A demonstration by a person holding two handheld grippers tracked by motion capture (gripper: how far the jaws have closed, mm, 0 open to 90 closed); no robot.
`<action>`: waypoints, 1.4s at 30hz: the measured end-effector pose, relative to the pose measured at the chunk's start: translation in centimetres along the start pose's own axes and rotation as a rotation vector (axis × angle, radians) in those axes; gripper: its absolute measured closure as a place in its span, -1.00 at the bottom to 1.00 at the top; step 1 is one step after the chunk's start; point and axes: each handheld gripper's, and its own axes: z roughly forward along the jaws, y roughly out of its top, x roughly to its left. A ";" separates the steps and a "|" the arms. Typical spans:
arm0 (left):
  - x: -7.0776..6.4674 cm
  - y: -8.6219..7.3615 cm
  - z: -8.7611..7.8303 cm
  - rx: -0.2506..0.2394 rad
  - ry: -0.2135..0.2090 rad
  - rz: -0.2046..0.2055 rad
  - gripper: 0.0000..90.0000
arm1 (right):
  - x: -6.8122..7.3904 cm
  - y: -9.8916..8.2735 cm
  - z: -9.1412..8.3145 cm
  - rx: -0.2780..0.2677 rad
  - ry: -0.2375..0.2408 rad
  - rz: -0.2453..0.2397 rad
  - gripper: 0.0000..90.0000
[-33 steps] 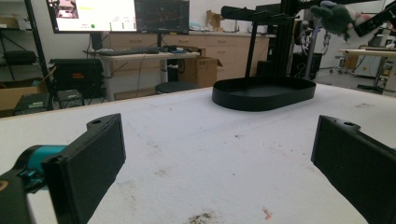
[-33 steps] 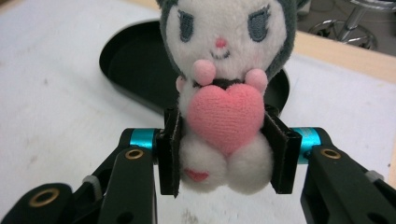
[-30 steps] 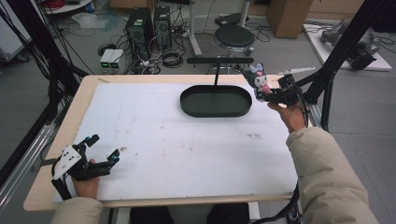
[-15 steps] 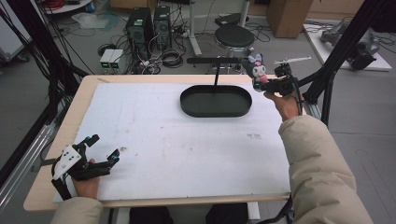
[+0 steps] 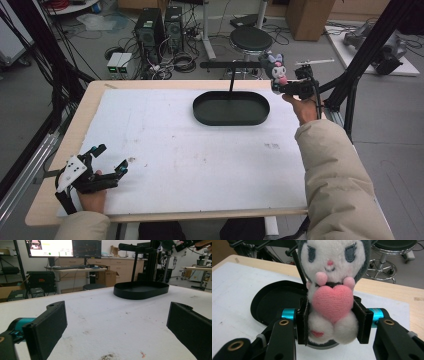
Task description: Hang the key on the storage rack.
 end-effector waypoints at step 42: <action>0.0 0.0 0.0 -0.002 0.001 0.001 -0.93 | -0.9 -4.1 4.1 0.172 -0.029 -0.030 0.21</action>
